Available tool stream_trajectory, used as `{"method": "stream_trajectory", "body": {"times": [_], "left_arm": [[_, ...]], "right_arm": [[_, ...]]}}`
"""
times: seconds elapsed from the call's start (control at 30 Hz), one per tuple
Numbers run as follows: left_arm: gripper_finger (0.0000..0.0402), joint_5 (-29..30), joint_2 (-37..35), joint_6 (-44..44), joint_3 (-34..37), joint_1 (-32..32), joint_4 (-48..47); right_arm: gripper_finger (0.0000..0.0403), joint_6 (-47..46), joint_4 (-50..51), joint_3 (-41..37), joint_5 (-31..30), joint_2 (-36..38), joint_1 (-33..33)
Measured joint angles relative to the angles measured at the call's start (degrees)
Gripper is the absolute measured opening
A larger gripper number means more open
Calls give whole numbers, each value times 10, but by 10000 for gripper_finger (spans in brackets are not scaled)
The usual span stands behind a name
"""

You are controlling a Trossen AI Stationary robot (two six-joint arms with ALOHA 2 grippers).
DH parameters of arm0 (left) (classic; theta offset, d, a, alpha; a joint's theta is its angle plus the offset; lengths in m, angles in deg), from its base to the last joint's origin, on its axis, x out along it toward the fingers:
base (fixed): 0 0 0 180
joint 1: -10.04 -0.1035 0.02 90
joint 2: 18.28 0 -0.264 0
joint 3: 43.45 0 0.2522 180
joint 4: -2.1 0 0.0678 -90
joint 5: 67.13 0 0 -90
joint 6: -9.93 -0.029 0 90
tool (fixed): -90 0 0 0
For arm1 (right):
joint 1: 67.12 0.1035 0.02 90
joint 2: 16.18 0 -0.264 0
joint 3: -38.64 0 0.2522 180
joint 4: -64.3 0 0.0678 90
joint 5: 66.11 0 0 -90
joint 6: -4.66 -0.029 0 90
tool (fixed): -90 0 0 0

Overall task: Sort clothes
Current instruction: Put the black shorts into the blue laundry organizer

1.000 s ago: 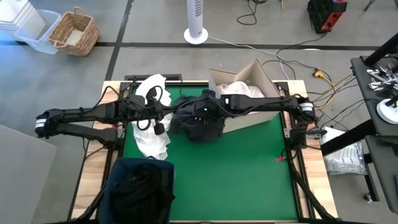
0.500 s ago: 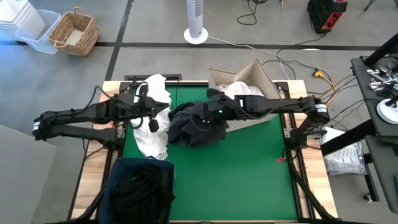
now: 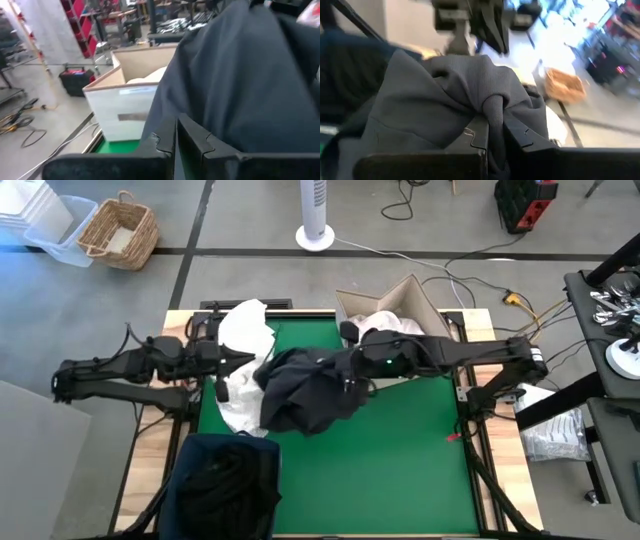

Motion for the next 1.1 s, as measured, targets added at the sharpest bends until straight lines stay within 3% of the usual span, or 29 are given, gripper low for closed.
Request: {"method": "stream_trajectory", "body": {"times": [0.4,0.9,1.1], "left_arm": [[0,0,-43,13,2,67,-13],[0,2,-32,29,2,68,-20],[0,1,-33,28,-71,68,-7]], "right_arm": [[13,-12,-87,35,65,15,50],[13,-41,-198,93,101,6,120],[13,-61,-204,148,128,-38,129]]}}
